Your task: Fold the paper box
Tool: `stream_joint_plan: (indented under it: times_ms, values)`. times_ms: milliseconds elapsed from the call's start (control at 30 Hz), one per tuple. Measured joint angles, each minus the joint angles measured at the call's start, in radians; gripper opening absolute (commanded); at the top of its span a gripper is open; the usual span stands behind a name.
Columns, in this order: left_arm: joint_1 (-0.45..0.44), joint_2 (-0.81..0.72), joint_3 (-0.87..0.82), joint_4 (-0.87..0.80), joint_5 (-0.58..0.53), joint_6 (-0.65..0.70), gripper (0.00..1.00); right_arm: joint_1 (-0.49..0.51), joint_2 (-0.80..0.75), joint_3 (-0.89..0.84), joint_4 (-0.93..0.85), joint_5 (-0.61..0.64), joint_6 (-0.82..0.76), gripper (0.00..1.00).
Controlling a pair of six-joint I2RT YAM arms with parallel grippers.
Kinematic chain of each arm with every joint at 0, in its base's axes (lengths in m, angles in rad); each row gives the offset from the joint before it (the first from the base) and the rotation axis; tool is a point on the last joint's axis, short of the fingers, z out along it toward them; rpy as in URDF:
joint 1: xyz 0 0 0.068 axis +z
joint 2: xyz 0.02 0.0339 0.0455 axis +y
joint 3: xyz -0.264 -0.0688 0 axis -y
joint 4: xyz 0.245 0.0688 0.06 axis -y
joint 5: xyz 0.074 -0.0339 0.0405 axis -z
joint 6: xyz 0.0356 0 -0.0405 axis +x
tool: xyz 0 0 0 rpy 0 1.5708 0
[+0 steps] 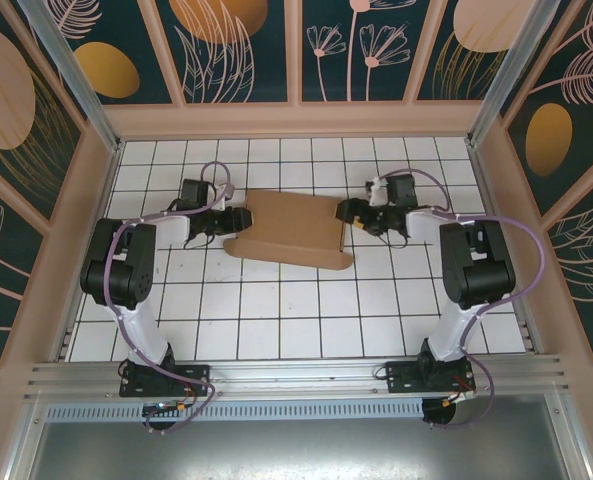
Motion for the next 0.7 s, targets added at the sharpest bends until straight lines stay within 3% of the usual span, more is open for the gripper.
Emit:
stream_joint_plan:
  times_ms: [100,333,700]
  values:
    - [0.029,0.021,0.002,0.014,0.067,0.013,0.4,-0.032,0.002,-0.005,0.019,-0.038,0.014,0.82]
    - [0.055,0.051,0.011,0.024,0.143,0.024,0.33,0.028,0.04,-0.008,0.027,-0.104,0.012,0.85]
    - [0.1,0.088,0.016,0.052,0.236,0.012,0.28,0.037,0.045,-0.027,0.024,-0.095,0.015,0.86]
